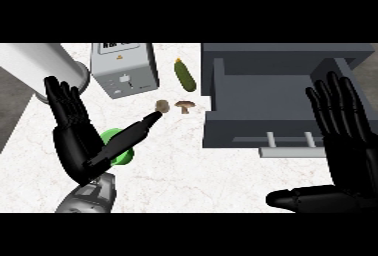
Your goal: Pick up the cup, place it into the drawer and close the drawer
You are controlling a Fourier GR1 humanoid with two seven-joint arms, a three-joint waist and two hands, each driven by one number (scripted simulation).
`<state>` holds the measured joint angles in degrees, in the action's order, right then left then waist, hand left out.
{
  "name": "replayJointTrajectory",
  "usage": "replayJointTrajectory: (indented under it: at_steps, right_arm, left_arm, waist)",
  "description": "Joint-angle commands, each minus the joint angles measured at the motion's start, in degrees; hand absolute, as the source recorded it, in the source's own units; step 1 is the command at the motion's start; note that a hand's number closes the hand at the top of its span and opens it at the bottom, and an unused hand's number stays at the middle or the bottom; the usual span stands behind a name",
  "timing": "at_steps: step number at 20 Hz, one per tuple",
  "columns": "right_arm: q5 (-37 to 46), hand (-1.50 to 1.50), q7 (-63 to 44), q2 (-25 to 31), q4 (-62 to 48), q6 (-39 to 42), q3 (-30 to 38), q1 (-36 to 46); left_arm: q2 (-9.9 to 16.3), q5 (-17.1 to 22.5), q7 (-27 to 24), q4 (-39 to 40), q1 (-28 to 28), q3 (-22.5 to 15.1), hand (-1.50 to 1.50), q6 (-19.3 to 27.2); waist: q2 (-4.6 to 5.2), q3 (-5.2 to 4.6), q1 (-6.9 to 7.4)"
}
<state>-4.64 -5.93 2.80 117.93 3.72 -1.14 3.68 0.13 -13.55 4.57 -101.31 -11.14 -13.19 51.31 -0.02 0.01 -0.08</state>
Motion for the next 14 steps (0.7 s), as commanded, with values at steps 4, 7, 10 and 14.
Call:
replayJointTrajectory:
  at_steps: [4, 7, 10, 14]
  right_arm:
    - [-2.0, -1.5, -0.8, 1.4, -1.7, 1.1, 2.6, 2.5]
    - [0.5, -1.5, 0.9, -0.2, 0.8, 0.4, 0.2, -0.8]
    - [-0.1, -1.5, -5.4, 0.6, 1.5, -0.9, 0.3, 4.8]
    - [-1.3, -1.5, 3.7, 1.1, -4.8, 2.5, 2.9, 0.9]
  left_arm:
    - [-0.1, 1.4, -1.6, 1.0, 4.0, -1.7, -1.5, 3.3]
    - [-0.1, 6.9, -6.3, 4.0, 5.0, -1.1, -1.5, 3.3]
    - [-0.1, 6.9, -6.3, 4.1, 6.3, -1.9, -1.5, 4.7]
    - [-0.1, 12.9, -13.9, 5.6, 10.3, 2.6, -1.5, 0.4]
  waist:
    - [0.0, -0.01, 0.08]
    - [0.02, -0.03, -0.07]
    - [0.01, -0.03, 0.12]
    - [0.04, -0.02, 0.16]
